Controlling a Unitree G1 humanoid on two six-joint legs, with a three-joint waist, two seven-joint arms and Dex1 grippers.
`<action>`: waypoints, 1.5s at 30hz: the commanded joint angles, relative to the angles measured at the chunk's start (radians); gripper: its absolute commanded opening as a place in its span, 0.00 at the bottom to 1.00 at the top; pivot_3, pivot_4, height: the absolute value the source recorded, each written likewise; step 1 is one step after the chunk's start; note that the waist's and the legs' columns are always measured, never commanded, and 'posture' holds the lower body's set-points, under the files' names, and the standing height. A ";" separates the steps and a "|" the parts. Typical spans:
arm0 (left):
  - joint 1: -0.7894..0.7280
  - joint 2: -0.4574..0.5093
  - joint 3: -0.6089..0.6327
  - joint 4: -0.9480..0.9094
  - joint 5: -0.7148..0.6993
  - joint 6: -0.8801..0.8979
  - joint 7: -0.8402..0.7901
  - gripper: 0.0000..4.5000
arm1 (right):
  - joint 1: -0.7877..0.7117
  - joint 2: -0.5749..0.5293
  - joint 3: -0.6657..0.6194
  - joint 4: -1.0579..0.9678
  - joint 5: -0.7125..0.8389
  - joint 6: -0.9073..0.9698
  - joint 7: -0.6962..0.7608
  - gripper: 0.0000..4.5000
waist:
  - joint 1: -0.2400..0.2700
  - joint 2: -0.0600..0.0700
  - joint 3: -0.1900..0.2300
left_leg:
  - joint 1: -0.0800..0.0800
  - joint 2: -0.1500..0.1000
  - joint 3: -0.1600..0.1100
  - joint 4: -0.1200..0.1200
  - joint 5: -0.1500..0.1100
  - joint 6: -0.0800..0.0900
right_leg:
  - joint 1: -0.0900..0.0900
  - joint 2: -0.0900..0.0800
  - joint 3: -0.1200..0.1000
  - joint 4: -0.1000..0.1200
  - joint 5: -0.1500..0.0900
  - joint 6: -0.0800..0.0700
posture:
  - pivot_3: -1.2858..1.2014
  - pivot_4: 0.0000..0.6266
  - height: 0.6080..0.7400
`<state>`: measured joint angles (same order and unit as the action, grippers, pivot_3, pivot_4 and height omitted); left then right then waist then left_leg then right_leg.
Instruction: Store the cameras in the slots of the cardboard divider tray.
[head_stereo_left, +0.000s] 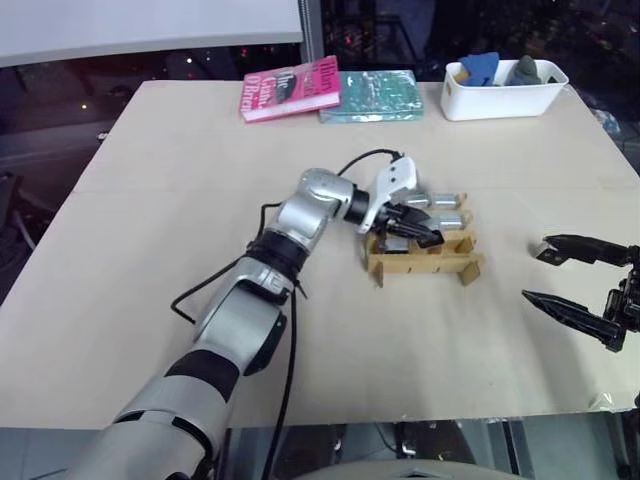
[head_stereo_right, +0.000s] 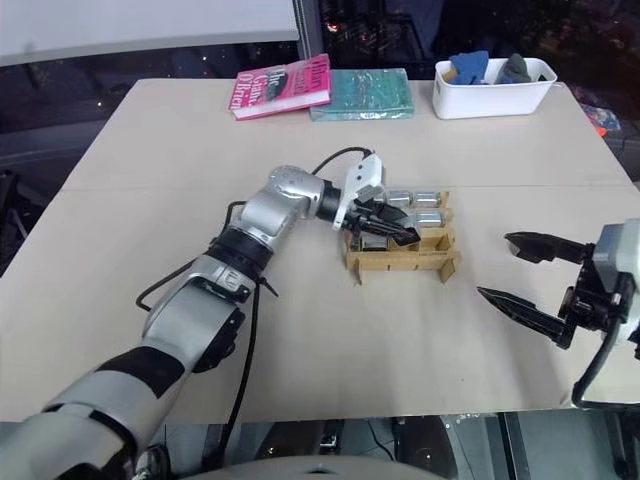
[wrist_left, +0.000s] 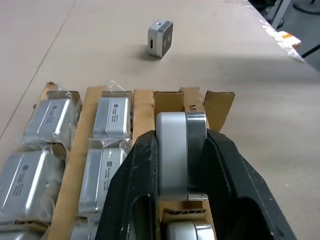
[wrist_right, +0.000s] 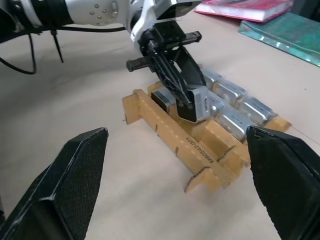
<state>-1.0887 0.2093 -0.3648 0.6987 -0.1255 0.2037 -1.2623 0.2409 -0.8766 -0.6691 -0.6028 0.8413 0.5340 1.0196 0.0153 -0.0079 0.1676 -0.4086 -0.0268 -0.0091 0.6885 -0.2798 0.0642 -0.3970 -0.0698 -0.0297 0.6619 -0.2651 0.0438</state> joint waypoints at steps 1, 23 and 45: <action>-0.026 0.003 -0.005 -0.014 0.040 -0.021 -0.010 0.16 | 0.013 0.007 -0.045 -0.039 0.005 -0.021 -0.009 0.98 | 0.000 0.000 0.000 | 0.000 0.000 0.000 0.000 0.000 0.000 | 0.000 0.000 0.000 0.000 0.000 0.000 | 0.52 0.24 1.00; 0.063 0.017 0.188 -0.382 -0.087 0.203 0.061 0.99 | 0.005 0.069 0.118 -0.163 -0.312 0.171 -0.577 1.00 | -0.003 0.002 -0.001 | -0.002 0.002 0.000 0.002 0.001 -0.001 | -0.003 -0.002 0.001 0.001 0.000 0.000 | 0.52 0.24 1.00; 0.654 0.327 0.380 -1.139 -0.502 0.419 0.110 0.99 | -0.564 -0.271 0.586 0.729 -0.604 -0.018 -0.072 1.00 | -0.001 0.003 -0.002 | 0.004 0.002 0.003 0.001 0.001 -0.002 | 0.002 -0.003 0.005 0.001 0.001 0.001 | 0.52 0.24 1.00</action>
<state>-0.4488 0.5261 -0.0141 -0.3622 -0.5817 0.6173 -1.1777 -0.2926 -1.1187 -0.0821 0.0908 0.2636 0.5446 0.9097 0.0148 -0.0045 0.1658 -0.4042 -0.0249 -0.0062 0.6893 -0.2788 0.0625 -0.3949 -0.0725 -0.0248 0.6623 -0.2640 0.0448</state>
